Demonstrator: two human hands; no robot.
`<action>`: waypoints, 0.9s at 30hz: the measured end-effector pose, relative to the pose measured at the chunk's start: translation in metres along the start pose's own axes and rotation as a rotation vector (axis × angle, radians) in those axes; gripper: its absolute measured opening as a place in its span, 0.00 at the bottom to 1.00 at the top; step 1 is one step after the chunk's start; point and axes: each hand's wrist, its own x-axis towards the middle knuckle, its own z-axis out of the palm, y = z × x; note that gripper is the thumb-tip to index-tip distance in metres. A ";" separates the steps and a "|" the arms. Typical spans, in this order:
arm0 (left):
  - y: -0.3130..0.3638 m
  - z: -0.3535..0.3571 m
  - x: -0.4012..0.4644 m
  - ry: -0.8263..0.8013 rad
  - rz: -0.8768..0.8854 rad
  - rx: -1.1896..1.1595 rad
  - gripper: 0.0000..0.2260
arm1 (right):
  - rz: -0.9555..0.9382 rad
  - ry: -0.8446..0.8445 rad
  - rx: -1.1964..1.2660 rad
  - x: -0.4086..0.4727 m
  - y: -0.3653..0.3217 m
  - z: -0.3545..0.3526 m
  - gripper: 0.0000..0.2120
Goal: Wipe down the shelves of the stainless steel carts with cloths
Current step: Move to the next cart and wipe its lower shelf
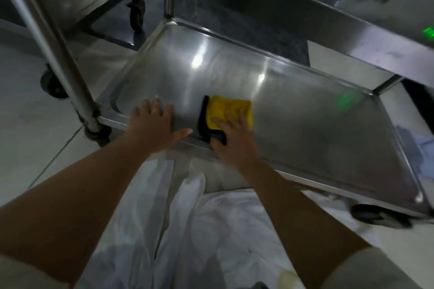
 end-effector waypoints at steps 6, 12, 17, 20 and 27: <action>0.019 -0.004 0.007 -0.048 -0.120 -0.023 0.54 | -0.182 0.029 0.128 -0.014 0.024 -0.013 0.25; 0.049 0.008 0.010 0.002 -0.302 0.009 0.51 | 0.071 0.134 0.107 -0.071 0.150 -0.046 0.26; 0.059 0.012 0.010 -0.059 -0.327 -0.007 0.51 | 0.490 0.168 0.022 -0.108 0.235 -0.070 0.28; 0.064 0.015 0.006 -0.044 -0.319 -0.010 0.51 | 0.690 0.170 0.001 -0.099 0.234 -0.069 0.29; 0.064 0.019 0.006 -0.025 -0.322 -0.078 0.52 | 0.597 0.122 -0.011 -0.034 0.148 -0.043 0.29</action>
